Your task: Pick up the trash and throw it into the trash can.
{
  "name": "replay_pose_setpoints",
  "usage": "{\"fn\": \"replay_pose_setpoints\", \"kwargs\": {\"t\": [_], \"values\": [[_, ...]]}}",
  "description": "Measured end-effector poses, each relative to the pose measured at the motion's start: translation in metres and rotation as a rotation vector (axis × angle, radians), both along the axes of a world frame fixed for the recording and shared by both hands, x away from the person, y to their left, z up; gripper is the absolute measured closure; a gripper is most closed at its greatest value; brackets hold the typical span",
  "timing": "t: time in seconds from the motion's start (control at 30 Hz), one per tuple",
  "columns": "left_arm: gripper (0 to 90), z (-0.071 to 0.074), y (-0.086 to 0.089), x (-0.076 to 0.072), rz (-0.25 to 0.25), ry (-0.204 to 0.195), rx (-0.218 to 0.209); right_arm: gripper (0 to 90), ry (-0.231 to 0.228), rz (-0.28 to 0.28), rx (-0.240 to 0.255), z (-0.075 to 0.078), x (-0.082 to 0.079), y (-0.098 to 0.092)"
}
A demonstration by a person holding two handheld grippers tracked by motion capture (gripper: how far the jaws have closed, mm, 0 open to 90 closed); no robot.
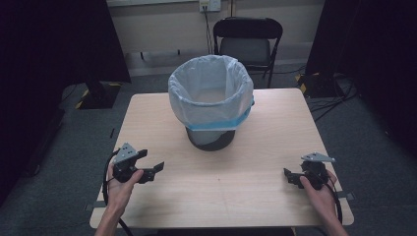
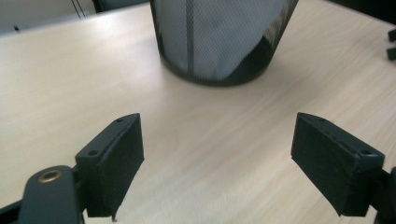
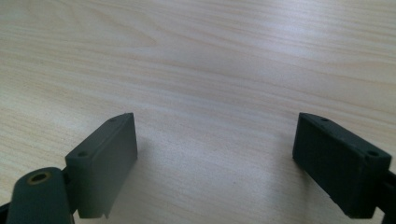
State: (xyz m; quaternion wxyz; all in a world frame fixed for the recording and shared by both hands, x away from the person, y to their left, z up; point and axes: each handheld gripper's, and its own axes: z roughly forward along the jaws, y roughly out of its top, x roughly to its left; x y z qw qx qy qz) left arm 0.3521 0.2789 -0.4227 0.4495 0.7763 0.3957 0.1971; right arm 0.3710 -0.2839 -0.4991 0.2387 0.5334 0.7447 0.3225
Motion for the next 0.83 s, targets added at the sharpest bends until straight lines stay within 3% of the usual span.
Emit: {"fn": "replay_pose_setpoints", "kwargs": {"t": [0.1,0.17,0.23,0.43,0.53,0.6,0.83], "values": [[16.8,-0.014,0.003,-0.001,-0.007,0.025,0.031,13.0,0.002,0.001,0.0,0.0,0.0,0.0],[16.8,-0.026,0.006,-0.003,0.004,0.038,0.025,13.0,0.002,0.001,0.0,0.0,0.0,0.0],[16.8,-0.037,0.01,-0.004,0.011,0.071,0.049,13.0,0.001,0.001,0.0,0.0,0.0,0.0],[16.7,-0.06,0.019,-0.006,0.064,0.143,0.042,13.0,0.001,0.001,0.0,0.0,0.0,0.0],[16.4,-0.068,0.016,-0.007,0.089,0.163,0.065,13.0,0.002,0.001,0.001,0.0,0.0,0.0],[16.4,-0.072,0.014,-0.007,0.065,0.199,0.111,13.0,0.002,0.001,0.0,0.0,0.0,0.0],[13.8,-0.077,0.01,-0.009,0.076,0.139,0.159,13.0,0.001,0.001,0.0,0.0,0.0,0.0]]}}
